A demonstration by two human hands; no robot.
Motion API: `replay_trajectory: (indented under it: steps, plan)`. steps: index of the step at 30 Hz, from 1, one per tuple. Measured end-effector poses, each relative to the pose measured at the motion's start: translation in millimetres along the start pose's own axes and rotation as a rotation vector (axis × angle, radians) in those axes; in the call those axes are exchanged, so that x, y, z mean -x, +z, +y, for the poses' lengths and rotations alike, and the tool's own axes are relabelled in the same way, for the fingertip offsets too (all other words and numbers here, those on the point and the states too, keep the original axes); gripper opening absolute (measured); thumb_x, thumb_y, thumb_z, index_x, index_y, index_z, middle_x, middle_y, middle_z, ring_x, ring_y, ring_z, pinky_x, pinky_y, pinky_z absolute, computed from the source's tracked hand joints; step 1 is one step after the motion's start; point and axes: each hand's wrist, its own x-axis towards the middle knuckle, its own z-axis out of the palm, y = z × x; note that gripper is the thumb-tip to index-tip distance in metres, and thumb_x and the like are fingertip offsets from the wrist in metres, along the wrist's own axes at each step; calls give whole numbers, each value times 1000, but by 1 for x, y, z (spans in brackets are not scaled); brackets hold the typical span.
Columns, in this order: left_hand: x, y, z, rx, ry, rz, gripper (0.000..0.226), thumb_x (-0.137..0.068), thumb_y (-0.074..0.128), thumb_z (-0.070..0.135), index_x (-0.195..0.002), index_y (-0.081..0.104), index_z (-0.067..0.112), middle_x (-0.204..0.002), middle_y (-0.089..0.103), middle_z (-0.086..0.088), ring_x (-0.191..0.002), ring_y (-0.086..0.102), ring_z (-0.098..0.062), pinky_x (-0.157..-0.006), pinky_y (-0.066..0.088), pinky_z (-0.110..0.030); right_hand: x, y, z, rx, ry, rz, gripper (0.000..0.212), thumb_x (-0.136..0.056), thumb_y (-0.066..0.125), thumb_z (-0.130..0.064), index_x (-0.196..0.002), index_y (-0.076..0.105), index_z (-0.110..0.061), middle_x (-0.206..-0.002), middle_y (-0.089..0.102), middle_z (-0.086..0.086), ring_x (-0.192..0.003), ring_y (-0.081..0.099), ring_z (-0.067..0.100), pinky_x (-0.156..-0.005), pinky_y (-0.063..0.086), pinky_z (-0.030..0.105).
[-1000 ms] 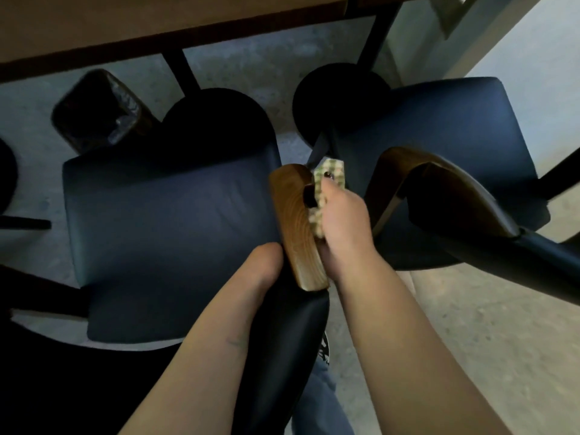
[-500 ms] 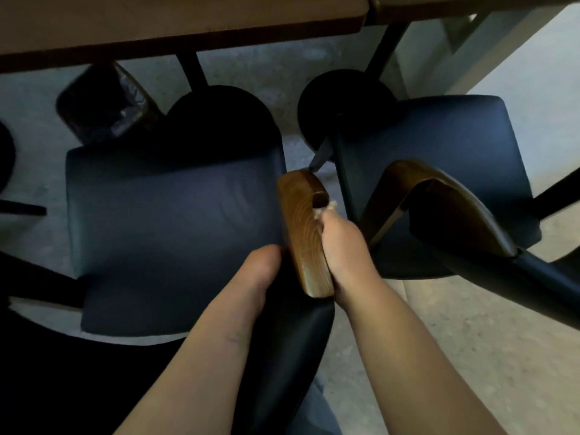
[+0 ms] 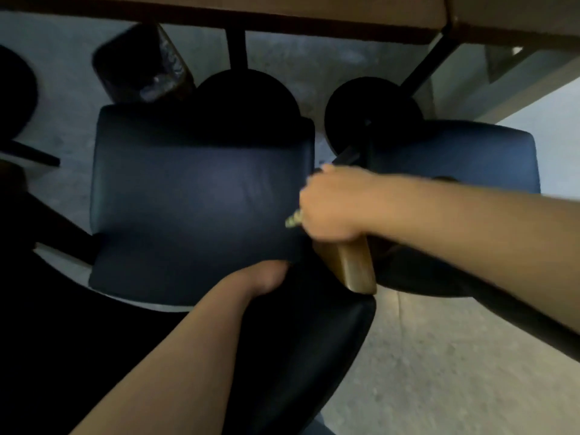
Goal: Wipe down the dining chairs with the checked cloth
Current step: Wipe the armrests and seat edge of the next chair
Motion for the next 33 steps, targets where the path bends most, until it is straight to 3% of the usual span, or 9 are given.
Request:
replay_trajectory:
  steps: [3, 8, 13, 16, 19, 23, 25, 28, 33]
  plan:
    - [-2, 2, 0, -27, -124, -129, 34, -103, 40, 20, -131, 57, 18, -146, 47, -5, -127, 47, -22, -109, 31, -32, -28, -6, 15, 20, 132, 28, 38, -97, 38, -29, -114, 63, -6, -121, 61, 16, -99, 58, 32, -75, 42, 31]
    - [-4, 1, 2, 136, -208, -172, 24, -102, 39, 15, -101, 62, 23, -130, 57, -6, -101, 54, -17, -107, 38, -39, 10, 3, -49, 18, -77, -95, 29, -92, 45, -26, -111, 64, -15, -118, 62, 7, -104, 60, 29, -70, 40, 31]
    - [-7, 3, -2, -1, -183, -110, 37, -104, 37, 25, -136, 54, 15, -145, 47, -7, -127, 47, -25, -112, 30, -34, -33, -1, 14, -185, 206, -15, 33, -93, 47, -27, -112, 63, -4, -117, 62, 18, -102, 59, 34, -76, 44, 29]
    - [-9, 7, -5, 67, -265, -179, 39, -103, 39, 30, -133, 57, 15, -140, 53, -10, -120, 53, -27, -111, 36, -42, -47, 17, 49, -649, 394, 85, 27, -96, 43, -20, -84, 60, -3, -97, 62, 18, -79, 56, 28, -62, 37, 29]
    - [-17, 9, 1, 167, -338, -38, 45, -101, 38, 37, -132, 57, 9, -138, 55, -12, -121, 53, -29, -107, 39, -38, -25, 54, 54, -1631, 793, 319, 31, -94, 46, -22, -64, 50, -13, -58, 52, 3, -59, 49, 18, -46, 36, 20]
    - [-21, 6, 43, 487, -155, 286, 42, -98, 40, 46, -122, 58, 18, -121, 63, -5, -111, 58, -25, -100, 44, -39, -21, 100, 22, -2421, 1047, 422, 23, -99, 43, -24, -85, 60, -15, -66, 62, 3, -60, 56, 16, -48, 45, 23]
    - [-14, 8, 70, 547, -27, 265, 49, -97, 40, 48, -138, 49, 22, -130, 56, 4, -120, 52, -15, -103, 38, -34, -27, 109, 6, -2539, 1134, 457, 27, -102, 38, -25, -90, 59, -12, -84, 64, 8, -69, 56, 17, -53, 43, 28]
    - [-11, 14, 94, 544, -60, 208, 69, -85, 37, 56, -145, 39, 23, -141, 50, -2, -128, 48, -23, -110, 35, -46, -26, 114, -5, -2579, 1169, 504, 25, -99, 44, -26, -88, 62, -13, -75, 62, 6, -72, 59, 20, -59, 45, 28]
    - [-13, 18, 124, 460, -177, 286, 36, -92, 46, 39, -119, 41, 15, -111, 57, -5, -95, 58, -24, -87, 51, -41, 3, 92, -1, -2367, 888, 933, 31, -89, 46, -11, -59, 50, -15, -50, 47, -4, -53, 47, 12, -53, 37, 28]
